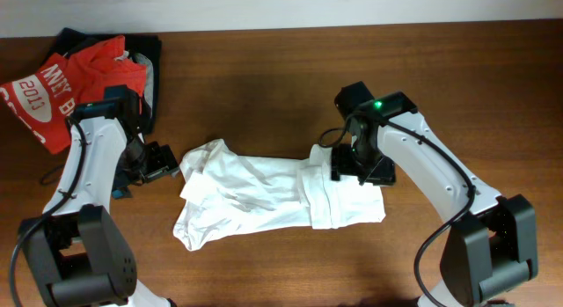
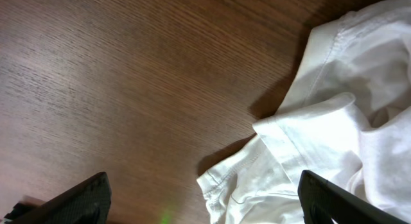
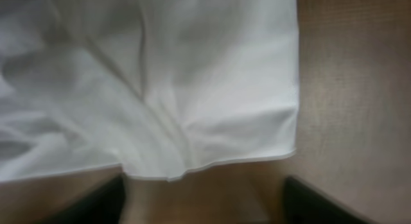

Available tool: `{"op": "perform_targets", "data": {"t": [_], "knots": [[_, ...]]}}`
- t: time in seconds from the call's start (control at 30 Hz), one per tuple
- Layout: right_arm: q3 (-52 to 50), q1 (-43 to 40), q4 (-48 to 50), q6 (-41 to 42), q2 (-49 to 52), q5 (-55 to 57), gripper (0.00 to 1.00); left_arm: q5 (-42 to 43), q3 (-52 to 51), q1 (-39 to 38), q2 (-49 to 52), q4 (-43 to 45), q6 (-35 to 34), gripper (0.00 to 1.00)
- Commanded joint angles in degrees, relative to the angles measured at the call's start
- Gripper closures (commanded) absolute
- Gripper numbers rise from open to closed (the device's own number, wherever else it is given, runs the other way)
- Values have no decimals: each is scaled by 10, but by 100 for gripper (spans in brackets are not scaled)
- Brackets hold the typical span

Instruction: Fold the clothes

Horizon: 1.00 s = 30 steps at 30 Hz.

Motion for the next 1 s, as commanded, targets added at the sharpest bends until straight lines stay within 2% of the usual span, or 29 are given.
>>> {"op": "perform_targets", "data": {"t": [0.0, 0.2, 0.33, 0.4, 0.47, 0.5, 0.6, 0.67, 0.73, 0.8, 0.83, 0.9, 0.97], "knots": [[-50, 3, 65, -7, -3, -14, 40, 5, 6, -2, -5, -1, -2, 7], [-162, 36, 236, -17, 2, -121, 41, 5, 6, -2, -5, -1, -2, 7], [-174, 61, 271, -6, 4, -150, 42, 5, 6, -2, -5, 0, -2, 7], [-174, 72, 285, 0, 4, -170, 47, 5, 6, -2, -5, 0, -2, 7], [-168, 75, 302, 0, 4, -241, 52, 5, 6, -2, -5, 0, -2, 7], [-160, 74, 303, 0, 4, -273, 52, 5, 6, -2, -5, 0, -2, 7], [-108, 73, 290, -2, 4, -353, 42, 5, 6, -2, -5, 0, -2, 7], [-78, 73, 254, -24, 3, -350, 42, 5, 6, -2, -5, 0, -2, 7], [-28, 62, 159, -32, 0, -267, 39, 5, 6, -2, -5, 0, -1, 7], [2, 50, 70, -32, 0, -125, 25, 5, 6, -2, -5, 0, -1, 7], [2, 45, 44, -32, 0, -78, 19, 5, 6, -2, -5, 0, -2, 7], [-10, 40, 4, -32, 3, -17, 17, 5, 6, -2, -5, 1, -2, 7], [-44, 40, 10, -32, 4, -9, 16, 5, 6, -2, -5, 1, -2, 7]]}}
